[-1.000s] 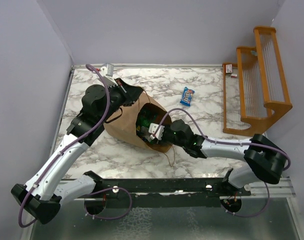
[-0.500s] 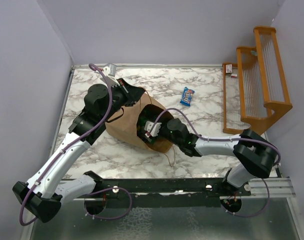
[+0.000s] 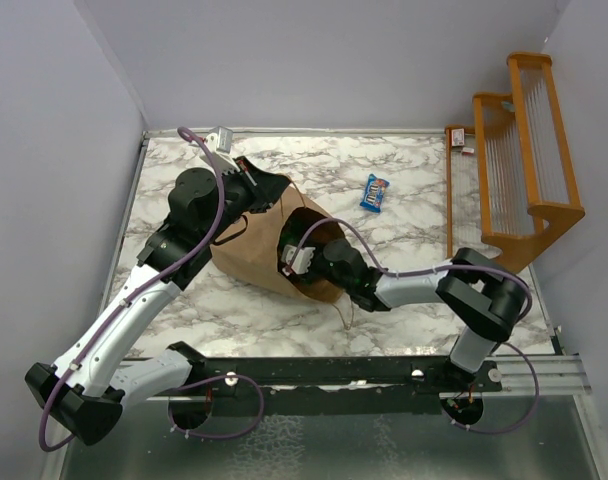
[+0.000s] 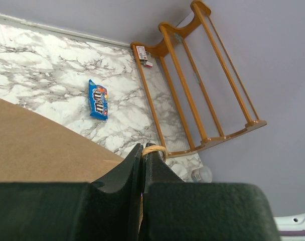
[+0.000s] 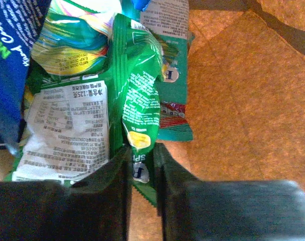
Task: Take the snacks out of the paper bag
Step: Take out the snack from the paper bag.
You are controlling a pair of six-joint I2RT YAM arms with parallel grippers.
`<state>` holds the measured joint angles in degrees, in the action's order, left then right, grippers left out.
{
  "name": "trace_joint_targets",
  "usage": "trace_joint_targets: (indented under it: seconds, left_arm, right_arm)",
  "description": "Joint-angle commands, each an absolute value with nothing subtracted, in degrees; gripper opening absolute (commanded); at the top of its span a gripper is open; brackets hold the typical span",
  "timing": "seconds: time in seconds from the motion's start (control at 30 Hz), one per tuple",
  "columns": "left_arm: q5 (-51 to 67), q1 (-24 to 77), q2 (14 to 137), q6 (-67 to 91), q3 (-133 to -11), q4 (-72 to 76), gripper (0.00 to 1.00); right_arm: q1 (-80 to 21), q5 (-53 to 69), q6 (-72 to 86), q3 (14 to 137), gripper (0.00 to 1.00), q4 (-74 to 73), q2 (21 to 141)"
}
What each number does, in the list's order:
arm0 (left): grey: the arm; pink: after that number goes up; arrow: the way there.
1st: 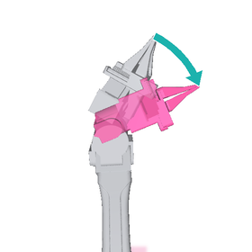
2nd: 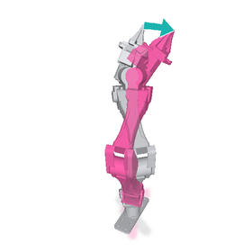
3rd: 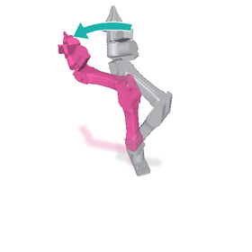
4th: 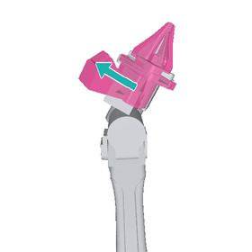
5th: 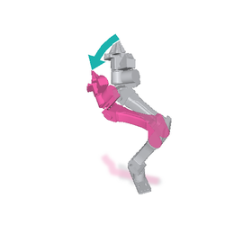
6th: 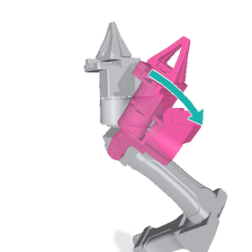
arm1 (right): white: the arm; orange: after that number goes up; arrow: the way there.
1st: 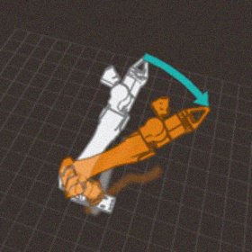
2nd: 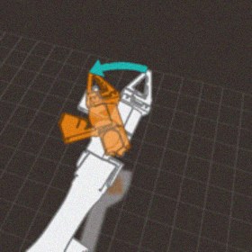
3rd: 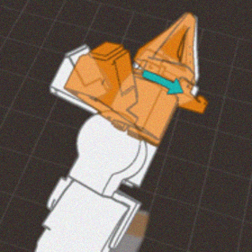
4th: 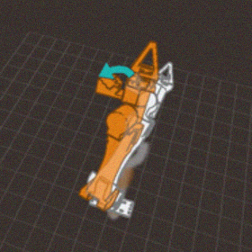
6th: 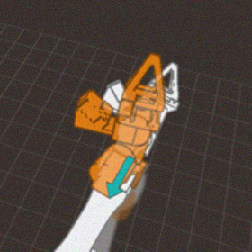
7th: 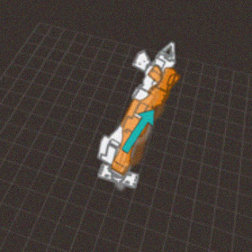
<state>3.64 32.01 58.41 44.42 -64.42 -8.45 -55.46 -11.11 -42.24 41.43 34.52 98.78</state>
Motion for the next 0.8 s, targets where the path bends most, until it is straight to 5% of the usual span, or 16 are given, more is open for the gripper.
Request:
trace_joint_targets:
  seconds: [0.0,0.17,0.77]
  left_arm:
    - [3.8,31.9,57.4,44.2,-64.7,-7.0,0.00]
    - [3.6,31.9,57.8,44.5,-64.3,-6.6,0.00]
    - [1.6,31.9,57.2,44.7,-63.8,-7.1,0.00]
  right_arm:
    - [-55.9,-8.8,-39.9,41.3,0.14,35.1,93.7]
    - [-55.9,-3.6,-33.9,40.9,0.02,29.8,87.2]
    - [-55.9,-8.7,-24.0,39.9,0.01,21.3,72.3]
